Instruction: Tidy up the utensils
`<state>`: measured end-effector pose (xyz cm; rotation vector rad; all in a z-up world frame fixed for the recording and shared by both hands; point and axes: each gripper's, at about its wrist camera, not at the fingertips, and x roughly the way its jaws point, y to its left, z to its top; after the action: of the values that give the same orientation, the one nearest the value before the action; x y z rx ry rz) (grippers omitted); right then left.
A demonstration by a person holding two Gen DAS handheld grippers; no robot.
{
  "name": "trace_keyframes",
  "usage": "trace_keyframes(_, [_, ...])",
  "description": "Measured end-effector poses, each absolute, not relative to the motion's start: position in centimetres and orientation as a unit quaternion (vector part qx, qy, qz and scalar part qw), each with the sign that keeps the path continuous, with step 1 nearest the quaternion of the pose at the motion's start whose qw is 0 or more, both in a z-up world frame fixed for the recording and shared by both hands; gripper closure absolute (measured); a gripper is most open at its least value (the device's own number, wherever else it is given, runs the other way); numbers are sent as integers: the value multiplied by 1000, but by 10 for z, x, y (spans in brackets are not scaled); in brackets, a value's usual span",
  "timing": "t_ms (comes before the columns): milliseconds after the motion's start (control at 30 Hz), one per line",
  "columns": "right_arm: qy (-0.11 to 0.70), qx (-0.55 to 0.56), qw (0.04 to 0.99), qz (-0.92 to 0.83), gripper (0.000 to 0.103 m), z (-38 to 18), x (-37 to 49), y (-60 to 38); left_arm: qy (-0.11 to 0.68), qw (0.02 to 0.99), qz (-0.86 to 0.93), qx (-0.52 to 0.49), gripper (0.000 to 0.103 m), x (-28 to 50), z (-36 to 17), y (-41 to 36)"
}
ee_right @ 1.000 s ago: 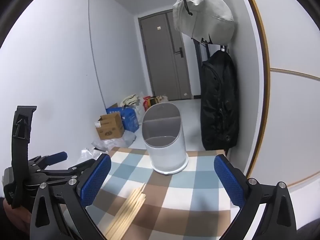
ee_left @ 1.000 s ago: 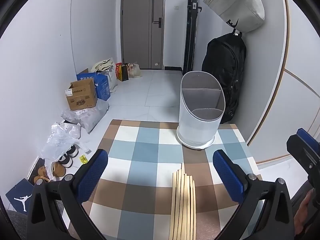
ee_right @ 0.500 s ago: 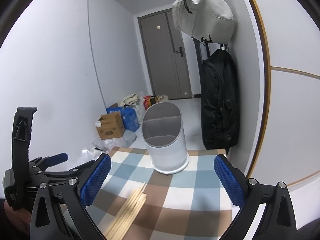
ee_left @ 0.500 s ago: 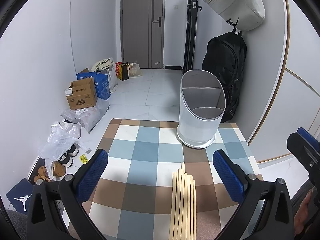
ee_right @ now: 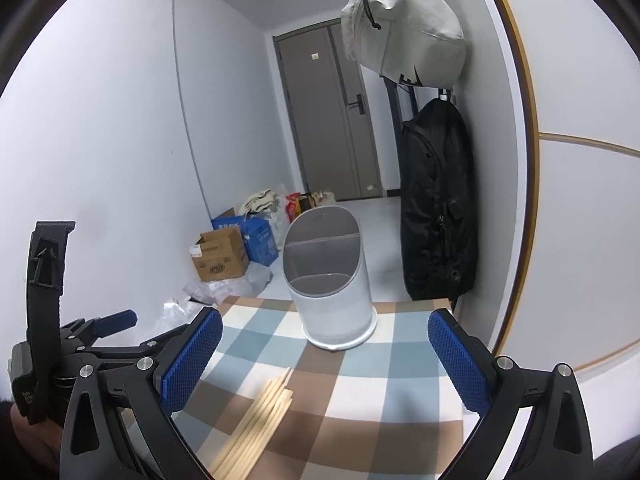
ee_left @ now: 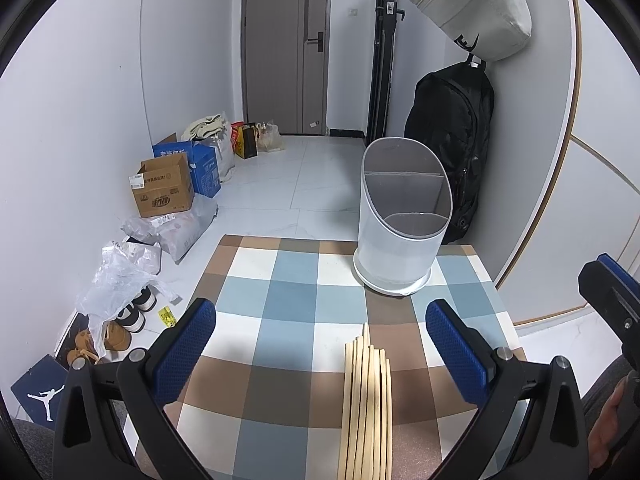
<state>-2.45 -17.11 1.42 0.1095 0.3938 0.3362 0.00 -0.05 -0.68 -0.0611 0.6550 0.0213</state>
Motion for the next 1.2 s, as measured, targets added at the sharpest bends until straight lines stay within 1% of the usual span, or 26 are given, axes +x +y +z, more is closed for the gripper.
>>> trace_keyframes(233, [199, 67, 963, 170, 0, 16, -23, -172, 329, 944, 6, -28, 1, 3, -8, -3])
trace_keyframes(467, [228, 64, 958, 163, 0, 9, -12, -168, 345, 938, 4, -23, 1, 9, -15, -4])
trace_keyframes(533, [245, 66, 955, 155, 0, 5, -5, -168, 359, 933, 1, -20, 1, 13, -21, -4])
trace_keyframes(600, [245, 60, 957, 145, 0, 1, 0, -170, 376, 926, 0, -21, 2, 17, -29, -2])
trace_keyframes(667, [255, 62, 955, 138, 0, -4, 8, -172, 400, 916, -5, -18, 6, 21, -40, -1])
trace_keyframes(700, [252, 61, 956, 135, 0, -6, 11, -173, 407, 913, -8, -17, 6, 22, -43, -2])
trace_keyframes(800, [287, 56, 948, 126, 0, -14, 22, -173, 443, 896, -22, -16, 6, 28, -59, -4])
trace_keyframes(933, [320, 54, 937, 127, 0, -22, 34, -173, 492, 869, -53, -26, 15, 39, -76, -7])
trace_keyframes(1033, [343, 49, 929, 126, 0, -27, 42, -172, 521, 851, -67, -33, 30, 48, -88, -11])
trace_keyframes(1100, [352, 52, 926, 126, 0, -29, 46, -173, 533, 841, -78, -39, 36, 53, -93, -13])
trace_keyframes(1133, [353, 59, 925, 127, 0, -30, 49, -174, 535, 840, -82, -41, 40, 55, -94, -14])
trace_keyframes(1200, [358, 66, 923, 125, 0, -32, 53, -177, 543, 834, -89, -41, 44, 60, -95, -18])
